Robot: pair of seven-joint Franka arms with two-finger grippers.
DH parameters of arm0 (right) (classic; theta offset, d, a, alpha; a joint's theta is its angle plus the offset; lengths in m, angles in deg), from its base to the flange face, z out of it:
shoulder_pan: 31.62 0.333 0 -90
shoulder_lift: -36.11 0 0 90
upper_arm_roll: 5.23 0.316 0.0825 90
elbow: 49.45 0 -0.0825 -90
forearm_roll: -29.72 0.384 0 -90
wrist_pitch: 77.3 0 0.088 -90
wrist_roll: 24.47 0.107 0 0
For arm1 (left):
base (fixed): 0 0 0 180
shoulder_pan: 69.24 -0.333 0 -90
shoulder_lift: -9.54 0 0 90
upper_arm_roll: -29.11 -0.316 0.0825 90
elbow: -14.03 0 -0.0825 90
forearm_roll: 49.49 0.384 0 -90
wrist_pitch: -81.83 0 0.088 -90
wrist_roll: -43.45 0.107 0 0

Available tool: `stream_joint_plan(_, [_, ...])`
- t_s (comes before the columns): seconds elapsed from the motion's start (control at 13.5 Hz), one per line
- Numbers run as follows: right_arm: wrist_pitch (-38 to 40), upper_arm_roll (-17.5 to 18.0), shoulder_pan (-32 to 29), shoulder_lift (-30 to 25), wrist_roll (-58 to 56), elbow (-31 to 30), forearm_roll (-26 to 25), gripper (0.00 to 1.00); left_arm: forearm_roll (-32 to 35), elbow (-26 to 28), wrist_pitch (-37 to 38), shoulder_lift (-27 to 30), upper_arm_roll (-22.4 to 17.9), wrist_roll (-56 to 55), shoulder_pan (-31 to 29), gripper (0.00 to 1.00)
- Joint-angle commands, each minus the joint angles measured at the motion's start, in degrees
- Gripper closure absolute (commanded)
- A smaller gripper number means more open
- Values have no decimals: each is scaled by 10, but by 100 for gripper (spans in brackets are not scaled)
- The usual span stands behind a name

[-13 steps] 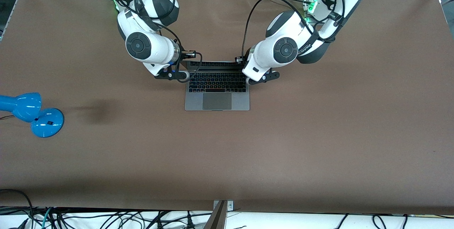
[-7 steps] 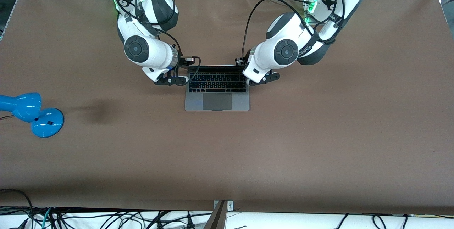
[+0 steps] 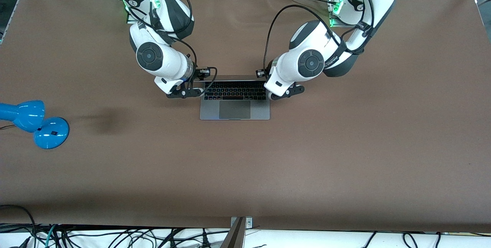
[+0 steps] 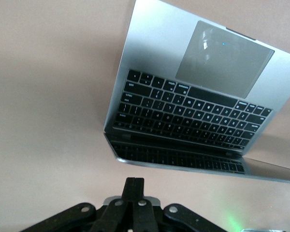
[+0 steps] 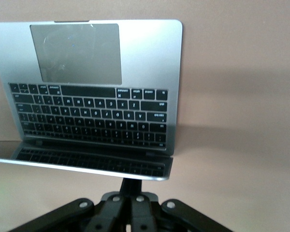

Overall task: Close laptop with both arms from behind
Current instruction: 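Push the screen forward with both grippers until the lid shuts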

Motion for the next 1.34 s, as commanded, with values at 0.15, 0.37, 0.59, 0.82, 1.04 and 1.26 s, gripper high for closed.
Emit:
stream_joint_plan(0.15, [-22,-2,-2,38,-12,25,-25,100,21,-36,3,-39,1,-4,3,100])
stream_joint_plan(0.37, [-24,-13,2,71,-22,54,-29,100,22,-62,3,-61,-14,-4,9,100])
stream_joint_plan(0.59, [-24,-33,10,96,-45,80,-29,100,49,-82,3,-88,-15,-6,12,100])
stream_joint_plan(0.82, [-25,-55,35,129,-48,117,-29,100,58,-93,-24,-106,-20,-5,12,100])
stream_joint_plan(1.04, [-57,-69,54,165,-48,142,-29,100,80,-97,-41,-134,-20,-3,13,100])
stream_joint_plan(1.26, [-74,-81,71,191,-48,161,-29,100,101,-106,-55,-156,-27,-3,18,100])
